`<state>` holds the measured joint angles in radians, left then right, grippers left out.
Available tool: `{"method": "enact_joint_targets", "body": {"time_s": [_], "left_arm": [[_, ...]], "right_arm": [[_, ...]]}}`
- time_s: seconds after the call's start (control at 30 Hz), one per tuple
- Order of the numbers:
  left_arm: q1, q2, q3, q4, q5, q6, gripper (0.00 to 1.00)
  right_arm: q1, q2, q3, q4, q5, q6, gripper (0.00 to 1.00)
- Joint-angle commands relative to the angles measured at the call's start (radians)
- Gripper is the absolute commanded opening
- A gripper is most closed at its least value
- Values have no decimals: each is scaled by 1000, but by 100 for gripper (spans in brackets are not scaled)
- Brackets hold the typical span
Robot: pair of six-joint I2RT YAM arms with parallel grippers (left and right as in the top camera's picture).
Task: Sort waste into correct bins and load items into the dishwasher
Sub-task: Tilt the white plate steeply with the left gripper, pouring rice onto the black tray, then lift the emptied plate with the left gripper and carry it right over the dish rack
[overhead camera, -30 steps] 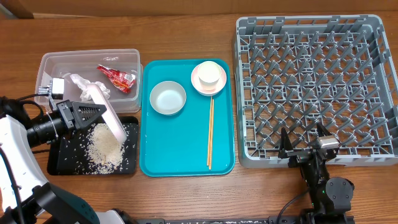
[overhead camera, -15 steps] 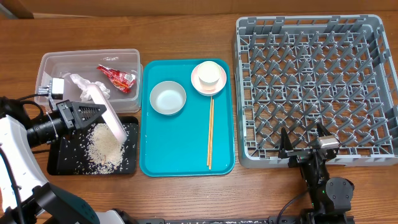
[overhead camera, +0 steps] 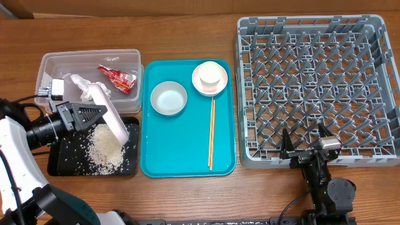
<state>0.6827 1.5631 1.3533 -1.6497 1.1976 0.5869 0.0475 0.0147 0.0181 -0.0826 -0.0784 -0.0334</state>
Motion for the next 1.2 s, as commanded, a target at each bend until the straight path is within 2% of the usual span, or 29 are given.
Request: {"method": "enact_joint_targets", "body": {"time_s": [0.0, 0.17, 0.23, 0.33, 0.4, 0.43, 0.6, 0.67, 0.7, 0.83, 0.93, 1.17], "left_arm": [[4, -16, 2, 8, 52, 11, 4], [1, -16, 2, -20, 60, 0, 4], [-13, -19, 2, -41, 101, -74, 4], [-63, -35, 4, -40, 263, -80, 4], [-114, -40, 8, -38, 382, -43, 4], [-135, -39, 13, -37, 382, -56, 4], [-266, -35, 50, 143, 382, -234, 4], [-323, -35, 60, 254, 382, -357, 4], [-372, -35, 75, 354, 382, -468, 4], [-475, -35, 127, 586, 382, -715, 4], [-555, -35, 169, 840, 372, -963, 4], [-723, -35, 213, 1284, 124, -1416, 4]], "right_arm": [[-3, -11, -10, 5, -2, 3, 99], [-3, -11, -10, 5, -2, 3, 100], [-3, -11, -10, 5, -2, 3, 100], [-3, -11, -10, 5, -2, 3, 100], [-3, -11, -10, 5, -2, 3, 100], [-3, -11, -10, 5, -2, 3, 100], [-3, -11, -10, 5, -2, 3, 100], [-3, -11, -10, 5, -2, 3, 100], [-3, -11, -10, 5, -2, 3, 100], [-3, -11, -10, 5, -2, 3, 99], [-3, -11, -10, 5, -2, 3, 100], [-3, -11, -10, 5, -2, 3, 100]]}}
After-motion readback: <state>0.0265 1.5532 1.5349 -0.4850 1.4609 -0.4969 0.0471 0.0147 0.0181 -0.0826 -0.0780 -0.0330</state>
